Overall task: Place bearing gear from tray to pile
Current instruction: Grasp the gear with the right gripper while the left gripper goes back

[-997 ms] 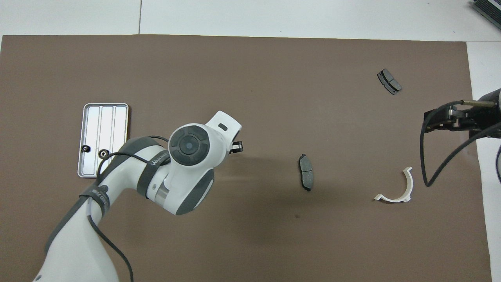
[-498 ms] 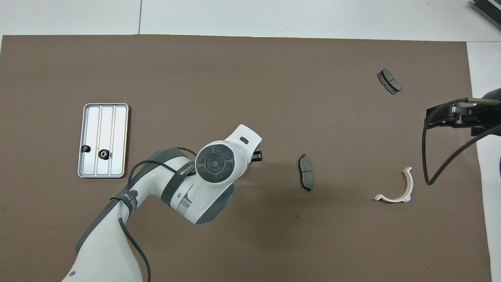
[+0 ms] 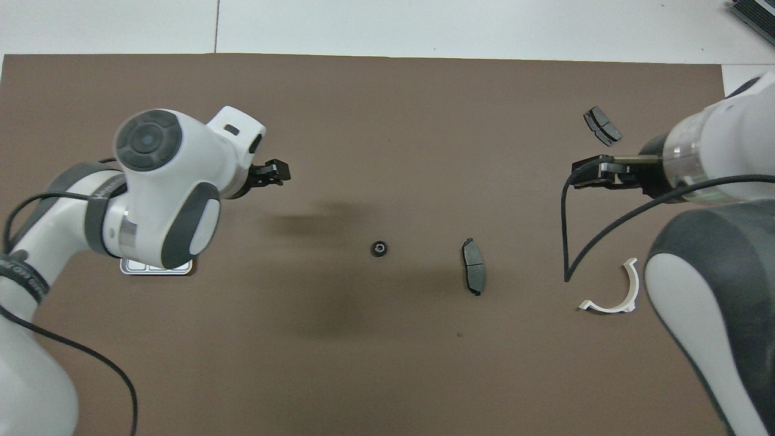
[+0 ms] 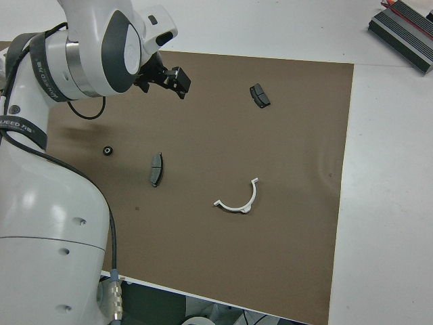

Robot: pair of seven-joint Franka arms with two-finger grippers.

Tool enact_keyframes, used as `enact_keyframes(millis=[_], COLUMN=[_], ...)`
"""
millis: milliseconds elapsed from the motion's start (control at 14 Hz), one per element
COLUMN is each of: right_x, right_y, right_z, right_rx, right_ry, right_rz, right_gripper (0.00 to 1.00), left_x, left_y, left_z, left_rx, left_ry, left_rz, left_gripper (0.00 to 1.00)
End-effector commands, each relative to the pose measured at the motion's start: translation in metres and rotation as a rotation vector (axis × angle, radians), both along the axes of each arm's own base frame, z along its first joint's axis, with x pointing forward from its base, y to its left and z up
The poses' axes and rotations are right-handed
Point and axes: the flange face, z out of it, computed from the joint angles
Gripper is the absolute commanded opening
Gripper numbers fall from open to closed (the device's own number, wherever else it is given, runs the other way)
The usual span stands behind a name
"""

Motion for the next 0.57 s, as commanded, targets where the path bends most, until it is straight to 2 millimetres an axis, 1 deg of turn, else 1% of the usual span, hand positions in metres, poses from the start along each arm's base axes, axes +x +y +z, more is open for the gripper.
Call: enact_keyframes(millis=[0, 71, 214, 285, 356, 427, 498], right_x=[0.012, 0.016, 0.018, 0.018, 0.016, 0.016, 0.016], right_y=[0.052, 0.075, 0.118, 0.14, 0.161, 0.176, 0.188], right_z=[-0.038, -0.054, -0.083, -0.097, -0.112, -0.124, -0.136], right_rx=[0.02, 0.021, 0.022, 0.029, 0.033, 0.037, 0.041], right_ry=[-0.002, -0.004, -0.007, -0.012, -0.016, -0.022, -0.026], right_rz=[-0.019, -0.005, 0.003, 0.012, 0.027, 0.033, 0.046], right_gripper=[1.0, 1.0, 1.0, 1.0, 1.0, 1.0, 1.0], left_x=[-0.001, -0.008, -0.022, -0.028, -0.035, -0.04, -0.043], left_y=[0.06, 0.084, 0.126, 0.145, 0.16, 0.176, 0.19], left_z=[-0.006, -0.014, -0.028, -0.034, -0.04, -0.045, -0.049], left_rx=[0.038, 0.046, 0.05, 0.05, 0.049, 0.047, 0.047], left_ry=[0.061, 0.094, 0.131, 0.145, 0.156, 0.162, 0.144], left_rz=[-0.084, -0.123, -0.131, -0.142, -0.172, -0.185, -0.181], left_gripper=[1.0, 1.0, 1.0, 1.0, 1.0, 0.95, 0.93])
